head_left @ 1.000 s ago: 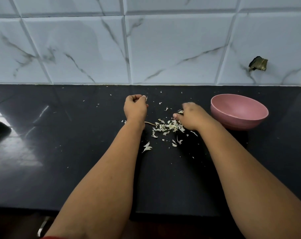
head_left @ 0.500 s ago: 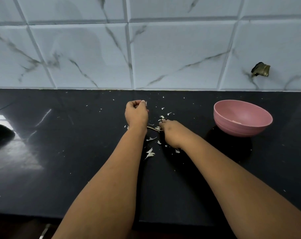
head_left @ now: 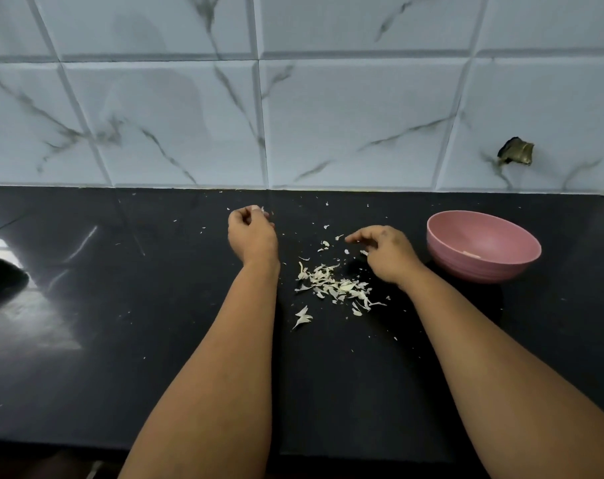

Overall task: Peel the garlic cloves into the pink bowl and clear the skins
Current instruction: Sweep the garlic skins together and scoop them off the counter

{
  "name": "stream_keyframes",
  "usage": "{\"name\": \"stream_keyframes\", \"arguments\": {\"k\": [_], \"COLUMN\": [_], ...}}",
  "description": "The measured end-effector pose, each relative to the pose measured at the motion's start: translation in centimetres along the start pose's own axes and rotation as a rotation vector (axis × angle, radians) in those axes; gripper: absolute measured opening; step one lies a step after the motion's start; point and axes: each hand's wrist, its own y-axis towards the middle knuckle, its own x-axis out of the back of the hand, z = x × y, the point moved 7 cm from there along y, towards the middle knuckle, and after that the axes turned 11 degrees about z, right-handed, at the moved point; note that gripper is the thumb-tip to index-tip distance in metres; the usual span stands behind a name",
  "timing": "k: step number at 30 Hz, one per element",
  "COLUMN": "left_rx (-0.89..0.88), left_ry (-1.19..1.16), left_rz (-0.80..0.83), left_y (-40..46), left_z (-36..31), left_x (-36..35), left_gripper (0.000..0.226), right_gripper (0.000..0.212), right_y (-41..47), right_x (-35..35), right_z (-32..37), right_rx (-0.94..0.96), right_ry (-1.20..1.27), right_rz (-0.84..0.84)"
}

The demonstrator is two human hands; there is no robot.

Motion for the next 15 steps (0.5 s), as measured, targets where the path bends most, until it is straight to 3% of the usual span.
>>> {"name": "stream_keyframes", "arguments": {"k": [1, 4, 8, 15], "left_rx": [-0.015, -0.033, -0.002, 0.165], "left_ry": [-0.013, -0.021, -0.054, -0.090], "left_rz": [-0.034, -0.139, -0.264, -0.213], "left_y": [0.2, 0.8, 1.6, 2.8], "left_z": [-0.1, -0.3, 0.0, 1.2], "left_x": [0.5, 2.0, 4.5, 5.1], "left_gripper": [0.018, 0.033, 0.034, 0.015], "right_gripper": [0.050, 0.045, 0.073, 0.066], "right_y": [0.3, 1.7, 3.7, 6.5], "right_x": [-0.3, -1.1, -3.7, -7.3], "right_z": [-0.3, -1.5, -2.3, 1.9], "right_rx": [-0.020, -0.104, -0.243, -0.013], "right_ry": [-0.028, -0.136, -0.466, -0.545], "right_rz": [0.014, 0.087, 0.316, 0.476]}}
